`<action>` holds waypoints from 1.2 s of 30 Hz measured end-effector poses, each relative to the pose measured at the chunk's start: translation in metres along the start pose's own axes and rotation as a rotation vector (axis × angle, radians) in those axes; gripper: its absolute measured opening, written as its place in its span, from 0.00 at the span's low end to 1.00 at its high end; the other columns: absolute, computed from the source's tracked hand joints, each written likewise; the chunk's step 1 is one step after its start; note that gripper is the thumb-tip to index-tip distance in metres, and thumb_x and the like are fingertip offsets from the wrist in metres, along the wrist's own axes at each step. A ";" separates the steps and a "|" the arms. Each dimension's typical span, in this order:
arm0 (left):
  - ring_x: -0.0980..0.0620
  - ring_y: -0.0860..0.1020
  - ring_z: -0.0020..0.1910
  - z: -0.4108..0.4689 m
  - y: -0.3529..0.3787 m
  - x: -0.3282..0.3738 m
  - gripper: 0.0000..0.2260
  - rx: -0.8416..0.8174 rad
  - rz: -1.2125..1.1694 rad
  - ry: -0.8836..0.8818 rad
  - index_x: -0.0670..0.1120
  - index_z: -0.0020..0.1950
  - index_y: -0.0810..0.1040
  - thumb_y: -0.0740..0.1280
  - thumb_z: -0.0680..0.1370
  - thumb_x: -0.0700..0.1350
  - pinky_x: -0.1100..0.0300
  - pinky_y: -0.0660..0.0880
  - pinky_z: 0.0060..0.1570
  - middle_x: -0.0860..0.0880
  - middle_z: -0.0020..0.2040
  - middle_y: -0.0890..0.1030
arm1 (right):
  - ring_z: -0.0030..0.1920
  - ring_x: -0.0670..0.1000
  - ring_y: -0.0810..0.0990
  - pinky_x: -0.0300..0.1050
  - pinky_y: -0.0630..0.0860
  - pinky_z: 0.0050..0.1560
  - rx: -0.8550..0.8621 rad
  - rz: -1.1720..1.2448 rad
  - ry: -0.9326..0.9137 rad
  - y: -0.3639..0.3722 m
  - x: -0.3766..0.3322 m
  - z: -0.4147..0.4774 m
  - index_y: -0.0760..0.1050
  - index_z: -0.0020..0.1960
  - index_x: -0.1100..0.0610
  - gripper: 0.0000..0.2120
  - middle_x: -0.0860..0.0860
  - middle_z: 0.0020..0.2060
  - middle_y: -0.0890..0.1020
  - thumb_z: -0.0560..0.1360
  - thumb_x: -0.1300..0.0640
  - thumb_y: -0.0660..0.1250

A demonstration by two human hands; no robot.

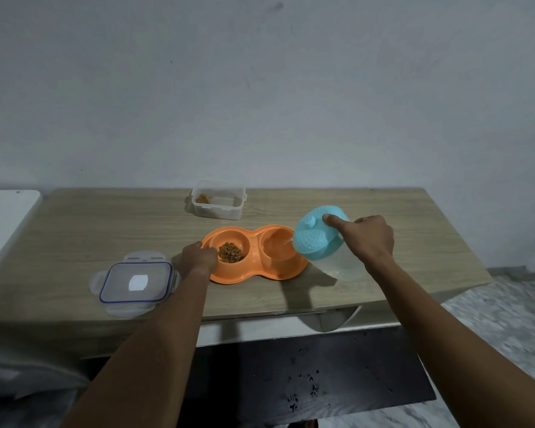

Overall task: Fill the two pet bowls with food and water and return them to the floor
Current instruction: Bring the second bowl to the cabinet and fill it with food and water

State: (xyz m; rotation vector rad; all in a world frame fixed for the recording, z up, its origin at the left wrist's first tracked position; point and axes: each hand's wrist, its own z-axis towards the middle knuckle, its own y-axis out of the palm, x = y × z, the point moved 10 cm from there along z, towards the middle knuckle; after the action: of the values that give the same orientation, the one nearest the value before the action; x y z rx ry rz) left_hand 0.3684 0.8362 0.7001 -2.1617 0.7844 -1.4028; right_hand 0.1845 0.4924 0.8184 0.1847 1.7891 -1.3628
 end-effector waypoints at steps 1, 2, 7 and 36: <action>0.46 0.72 0.43 -0.001 0.000 0.000 0.04 0.002 0.019 -0.001 0.49 0.48 0.78 0.65 0.79 0.46 0.57 0.67 0.42 0.46 0.44 0.76 | 0.32 0.53 0.76 0.47 0.72 0.36 0.002 -0.007 -0.005 -0.001 -0.001 0.000 0.82 0.38 0.67 0.33 0.57 0.31 0.81 0.66 0.33 0.75; 0.46 0.72 0.42 -0.001 0.000 0.001 0.04 0.005 0.032 0.001 0.49 0.46 0.76 0.64 0.79 0.45 0.57 0.66 0.42 0.47 0.44 0.76 | 0.32 0.53 0.77 0.47 0.72 0.36 0.003 -0.010 -0.009 -0.001 -0.001 0.000 0.82 0.37 0.66 0.33 0.58 0.31 0.82 0.66 0.33 0.75; 0.47 0.72 0.40 0.003 0.002 -0.001 0.05 0.007 0.031 0.001 0.48 0.44 0.76 0.64 0.79 0.45 0.59 0.63 0.34 0.47 0.41 0.76 | 0.31 0.52 0.76 0.47 0.71 0.35 0.007 -0.018 -0.016 -0.002 -0.002 0.002 0.82 0.37 0.66 0.33 0.58 0.31 0.82 0.66 0.32 0.75; 0.40 0.78 0.57 0.009 0.001 -0.010 0.20 0.027 -0.003 -0.032 0.47 0.67 0.78 0.63 0.76 0.49 0.53 0.76 0.55 0.43 0.58 0.82 | 0.35 0.55 0.80 0.54 0.79 0.42 0.002 0.008 -0.038 -0.005 -0.012 0.003 0.82 0.38 0.65 0.32 0.60 0.36 0.85 0.66 0.34 0.75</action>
State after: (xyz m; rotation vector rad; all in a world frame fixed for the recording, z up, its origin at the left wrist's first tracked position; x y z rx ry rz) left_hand 0.3735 0.8427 0.6896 -2.1607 0.7464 -1.3686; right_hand 0.1902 0.4922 0.8301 0.1655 1.7538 -1.3533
